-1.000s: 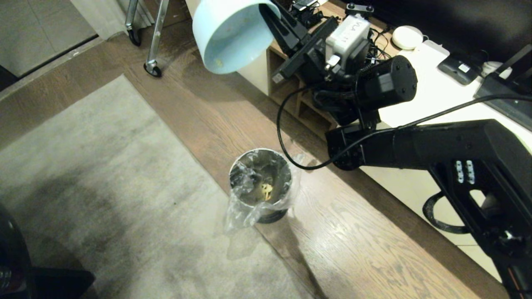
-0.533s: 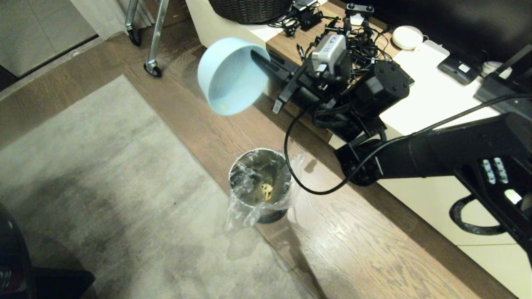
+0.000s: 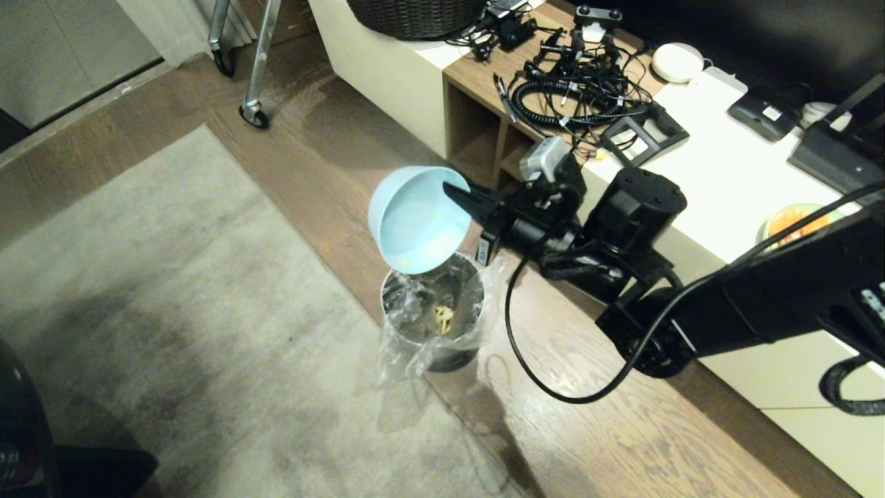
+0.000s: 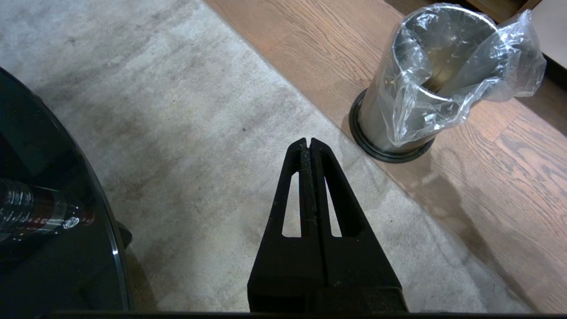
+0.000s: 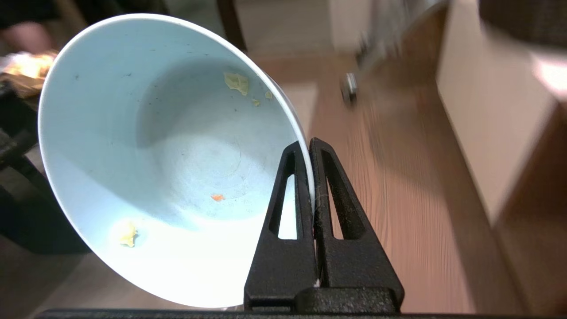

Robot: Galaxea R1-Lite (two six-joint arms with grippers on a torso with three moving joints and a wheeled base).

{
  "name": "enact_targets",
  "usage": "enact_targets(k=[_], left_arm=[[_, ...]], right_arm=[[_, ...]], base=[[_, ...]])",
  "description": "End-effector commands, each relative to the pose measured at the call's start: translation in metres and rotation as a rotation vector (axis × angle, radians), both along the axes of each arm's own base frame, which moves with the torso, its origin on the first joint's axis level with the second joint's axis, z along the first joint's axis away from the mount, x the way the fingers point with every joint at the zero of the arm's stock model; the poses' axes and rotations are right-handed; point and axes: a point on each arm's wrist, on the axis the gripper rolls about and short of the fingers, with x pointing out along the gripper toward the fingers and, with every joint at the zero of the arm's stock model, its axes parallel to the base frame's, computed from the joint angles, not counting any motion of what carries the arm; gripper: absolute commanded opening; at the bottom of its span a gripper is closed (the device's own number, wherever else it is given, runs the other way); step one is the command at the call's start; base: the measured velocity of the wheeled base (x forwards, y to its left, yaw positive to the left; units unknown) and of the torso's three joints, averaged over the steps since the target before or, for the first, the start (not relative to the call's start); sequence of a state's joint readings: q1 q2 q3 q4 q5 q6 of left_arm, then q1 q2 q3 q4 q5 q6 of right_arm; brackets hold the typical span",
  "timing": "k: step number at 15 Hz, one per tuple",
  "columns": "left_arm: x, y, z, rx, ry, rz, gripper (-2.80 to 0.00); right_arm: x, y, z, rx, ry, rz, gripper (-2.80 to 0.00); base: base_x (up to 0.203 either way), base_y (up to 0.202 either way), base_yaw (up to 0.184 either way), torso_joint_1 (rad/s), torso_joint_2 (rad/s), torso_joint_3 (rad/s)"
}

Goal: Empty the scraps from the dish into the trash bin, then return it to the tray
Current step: Put the bowl back to the table

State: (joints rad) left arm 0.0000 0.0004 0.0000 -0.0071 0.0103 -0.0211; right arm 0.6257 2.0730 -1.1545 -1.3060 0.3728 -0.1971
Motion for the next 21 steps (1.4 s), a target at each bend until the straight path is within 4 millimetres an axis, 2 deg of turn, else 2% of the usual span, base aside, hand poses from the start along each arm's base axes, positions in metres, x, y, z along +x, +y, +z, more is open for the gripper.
enact_targets(k=[1, 3, 8, 11, 15, 21], left_arm=[[0.0, 0.0, 0.0, 0.0, -0.001, 0.0, -2.8], [0.0, 0.0, 0.0, 0.0, -0.001, 0.0, -2.8], [0.0, 0.0, 0.0, 0.0, -0.001, 0.0, -2.8], [0.0, 0.0, 0.0, 0.0, -0.001, 0.0, -2.8], [0.0, 0.0, 0.0, 0.0, -0.001, 0.0, -2.8], [0.0, 0.0, 0.0, 0.0, -0.001, 0.0, -2.8]], right_arm=[[-0.009, -0.015, -0.011, 0.013, 0.103, -0.081, -2.8], [-0.012, -0.031, -0.021, 0.01, 0.17, -0.173, -2.8], [-0.015, -0.09, -0.025, 0.0, 0.231, -0.354, -2.8], [-0.031, -0.114, -0.034, 0.013, 0.321, -0.467, -2.8], [-0.072, -0.139, -0.06, 0.003, 0.479, -0.611, -2.8], [-0.154, -0.18, -0.099, 0.005, 0.756, -0.777, -2.8]], base=[[0.0, 0.0, 0.0, 0.0, 0.0, 0.0], [0.0, 0.0, 0.0, 0.0, 0.0, 0.0], [0.0, 0.0, 0.0, 0.0, 0.0, 0.0], [0.0, 0.0, 0.0, 0.0, 0.0, 0.0], [0.0, 0.0, 0.0, 0.0, 0.0, 0.0], [0.0, 0.0, 0.0, 0.0, 0.0, 0.0]])
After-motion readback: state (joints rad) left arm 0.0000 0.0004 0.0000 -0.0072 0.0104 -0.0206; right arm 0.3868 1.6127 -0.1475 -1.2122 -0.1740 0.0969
